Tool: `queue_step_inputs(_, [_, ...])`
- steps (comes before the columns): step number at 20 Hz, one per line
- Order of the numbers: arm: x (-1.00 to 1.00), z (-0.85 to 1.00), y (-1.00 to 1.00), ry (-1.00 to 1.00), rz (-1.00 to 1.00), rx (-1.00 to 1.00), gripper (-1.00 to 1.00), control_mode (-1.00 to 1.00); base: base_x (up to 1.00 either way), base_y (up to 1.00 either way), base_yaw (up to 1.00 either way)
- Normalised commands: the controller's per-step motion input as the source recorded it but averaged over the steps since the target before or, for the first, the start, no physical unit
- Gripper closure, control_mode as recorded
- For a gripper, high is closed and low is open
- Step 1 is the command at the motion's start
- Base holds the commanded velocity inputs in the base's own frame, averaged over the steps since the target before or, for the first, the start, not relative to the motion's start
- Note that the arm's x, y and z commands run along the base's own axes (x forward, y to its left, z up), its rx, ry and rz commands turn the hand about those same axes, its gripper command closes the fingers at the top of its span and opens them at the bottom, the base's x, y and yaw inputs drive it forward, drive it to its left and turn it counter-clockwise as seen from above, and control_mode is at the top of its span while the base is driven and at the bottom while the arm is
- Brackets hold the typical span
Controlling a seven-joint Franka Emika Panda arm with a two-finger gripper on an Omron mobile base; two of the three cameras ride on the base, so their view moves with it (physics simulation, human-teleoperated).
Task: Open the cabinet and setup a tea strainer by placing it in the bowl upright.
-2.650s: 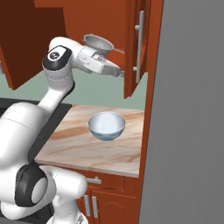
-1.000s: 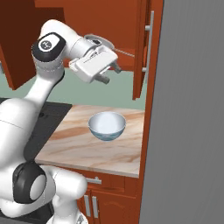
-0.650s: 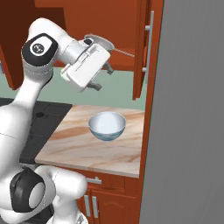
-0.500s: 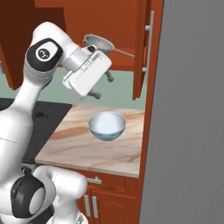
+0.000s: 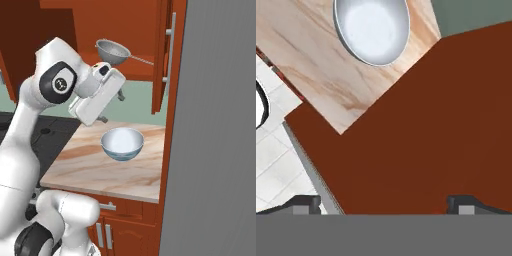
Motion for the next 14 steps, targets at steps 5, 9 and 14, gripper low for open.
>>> queue_step_inputs(5, [0.02,0.00,0.13,-0.43,-0.17,0.26,-1.00,-1.00,0.00,0.00,0.00])
queue_step_inputs(9, [0.02,0.03,0.20,-0.50,-0.13,0.24,-1.00,-1.00,0.00,0.00,0.00])
queue_step_inputs(14, [0.14,0.15,0.10,-0.49,0.01,0.07,-1.00,-1.00,0.00,0.00,0.00])
